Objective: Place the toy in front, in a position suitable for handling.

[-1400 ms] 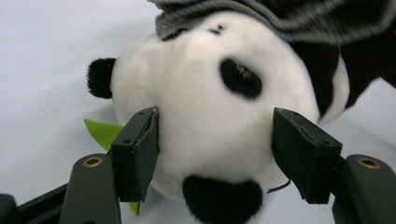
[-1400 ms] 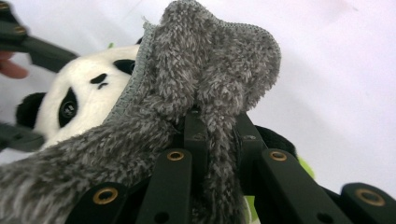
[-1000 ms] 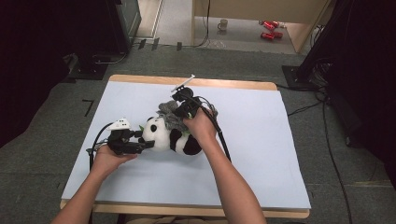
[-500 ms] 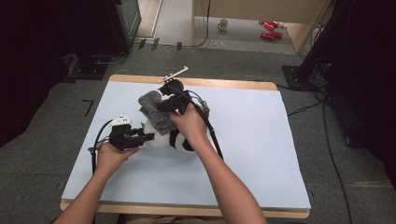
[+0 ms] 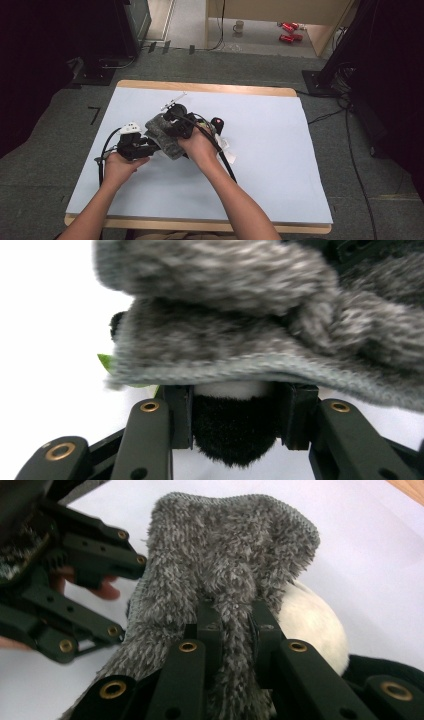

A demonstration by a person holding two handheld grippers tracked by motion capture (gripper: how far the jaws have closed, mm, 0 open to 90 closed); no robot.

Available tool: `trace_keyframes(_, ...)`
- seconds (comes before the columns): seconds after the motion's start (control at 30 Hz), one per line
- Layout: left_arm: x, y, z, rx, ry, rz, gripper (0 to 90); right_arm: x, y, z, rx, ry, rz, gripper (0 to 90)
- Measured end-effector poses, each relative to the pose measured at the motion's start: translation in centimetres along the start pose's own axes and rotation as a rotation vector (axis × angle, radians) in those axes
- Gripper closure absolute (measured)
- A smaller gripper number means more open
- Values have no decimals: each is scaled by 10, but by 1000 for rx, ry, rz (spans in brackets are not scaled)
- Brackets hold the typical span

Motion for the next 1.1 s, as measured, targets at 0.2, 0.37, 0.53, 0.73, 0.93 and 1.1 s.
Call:
trace_keyframes(0.2, 0, -2, 0, -15, 0, -14, 589, -11, 16, -11, -41, -11, 15, 809)
trace_keyframes(0.37, -1, -2, 0, -30, -1, -16, 588, -22, 37, -19, -85, -34, 46, 810)
trace_keyframes(0.53, -1, -1, 0, -30, 2, -8, 588, -31, 57, -23, -71, -33, 112, 807)
trace_keyframes(0.73, -2, -1, 0, -27, -1, -14, 588, -19, 49, -32, -9, 7, 134, 810)
trace_keyframes(0.93, 0, -1, 0, -23, 1, -27, 588, -1, 19, -39, 28, 64, 83, 810)
trace_keyframes(1.1, 0, -1, -1, -18, 10, -32, 585, 9, -1, -25, 45, 52, 47, 809)
Point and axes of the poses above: each handheld gripper's, and its own axes: z roughly forward along the jaws, x roughly out of its top, y roughly to its right, the point moved 9 cm from there along z, roughly forward along the jaws, and after that the axes turned 14 degrees about -y, right-handed, at the moved point
